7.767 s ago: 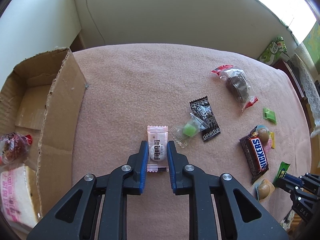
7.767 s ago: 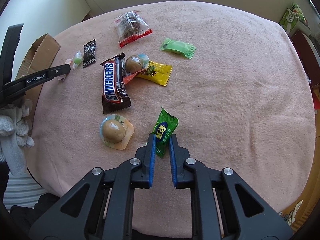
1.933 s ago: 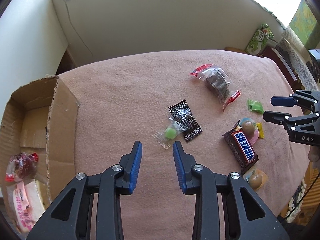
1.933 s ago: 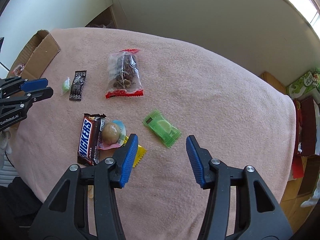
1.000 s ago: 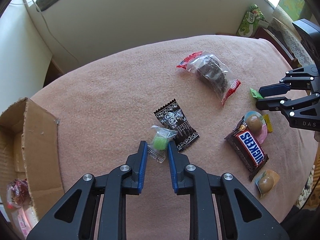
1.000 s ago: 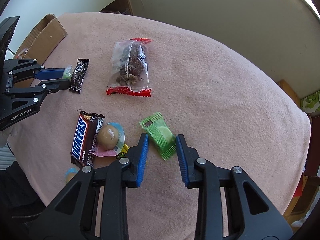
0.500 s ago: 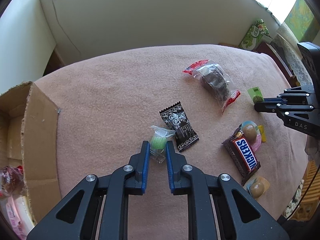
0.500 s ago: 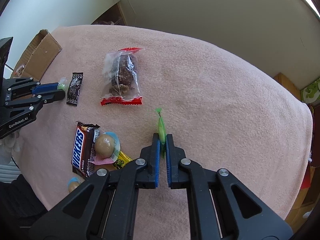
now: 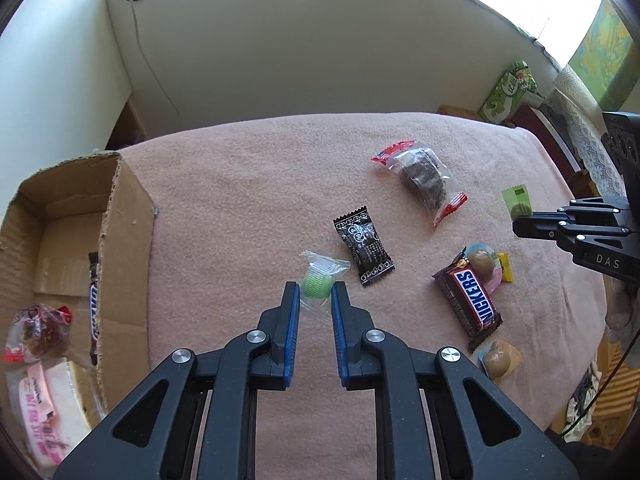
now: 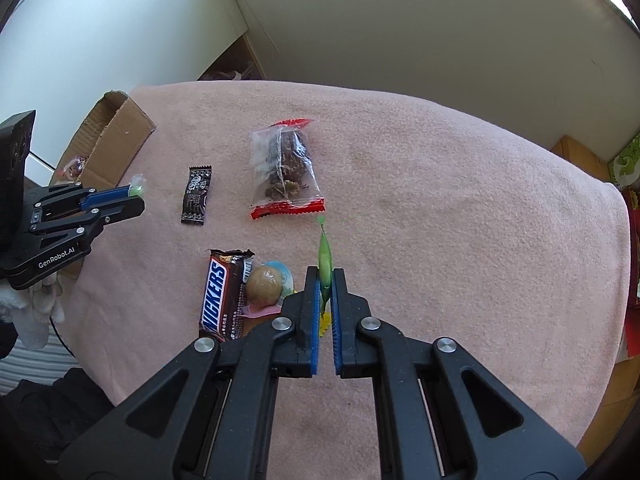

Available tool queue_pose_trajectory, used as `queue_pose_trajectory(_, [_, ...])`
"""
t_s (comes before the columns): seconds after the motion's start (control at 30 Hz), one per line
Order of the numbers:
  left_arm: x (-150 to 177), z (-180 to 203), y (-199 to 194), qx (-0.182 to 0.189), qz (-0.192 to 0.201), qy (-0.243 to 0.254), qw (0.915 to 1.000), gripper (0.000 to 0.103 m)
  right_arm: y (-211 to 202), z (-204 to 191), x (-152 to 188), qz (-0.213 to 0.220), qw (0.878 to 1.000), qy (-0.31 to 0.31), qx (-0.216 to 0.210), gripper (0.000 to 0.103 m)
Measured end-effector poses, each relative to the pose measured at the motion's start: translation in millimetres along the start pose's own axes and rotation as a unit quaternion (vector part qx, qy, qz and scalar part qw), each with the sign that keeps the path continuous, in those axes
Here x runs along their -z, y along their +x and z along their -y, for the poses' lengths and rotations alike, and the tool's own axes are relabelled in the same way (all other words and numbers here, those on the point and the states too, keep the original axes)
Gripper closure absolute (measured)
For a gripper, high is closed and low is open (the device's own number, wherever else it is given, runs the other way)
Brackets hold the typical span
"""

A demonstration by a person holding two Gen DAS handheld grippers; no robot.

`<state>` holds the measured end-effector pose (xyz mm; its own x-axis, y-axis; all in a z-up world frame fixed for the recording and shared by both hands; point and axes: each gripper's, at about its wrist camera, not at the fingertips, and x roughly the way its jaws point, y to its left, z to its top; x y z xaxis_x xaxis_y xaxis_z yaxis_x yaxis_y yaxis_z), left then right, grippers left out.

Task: Organize snacks
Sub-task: 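Carry both green candies into the box and open both grippers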

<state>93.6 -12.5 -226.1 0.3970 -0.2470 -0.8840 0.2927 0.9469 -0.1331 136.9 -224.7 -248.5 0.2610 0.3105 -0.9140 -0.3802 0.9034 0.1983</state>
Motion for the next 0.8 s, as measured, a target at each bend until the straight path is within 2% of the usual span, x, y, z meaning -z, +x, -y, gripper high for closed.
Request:
queue_pose_trajectory(0.33, [3.5, -31.8, -40.7, -0.019, 0.031, -0.036, 0.9987, 0.089, -31.7, -55.1, -27.3, 0.034, 0.998, -0.041, -0.025, 0.098])
queue_pose_trajectory(0.8, [6.9, -96.6, -72.9, -0.066, 0.061, -0.101, 0.9908, 0.089, -18.5, -153.1, -81.8, 0.051, 0.990, -0.107, -0.072, 0.098])
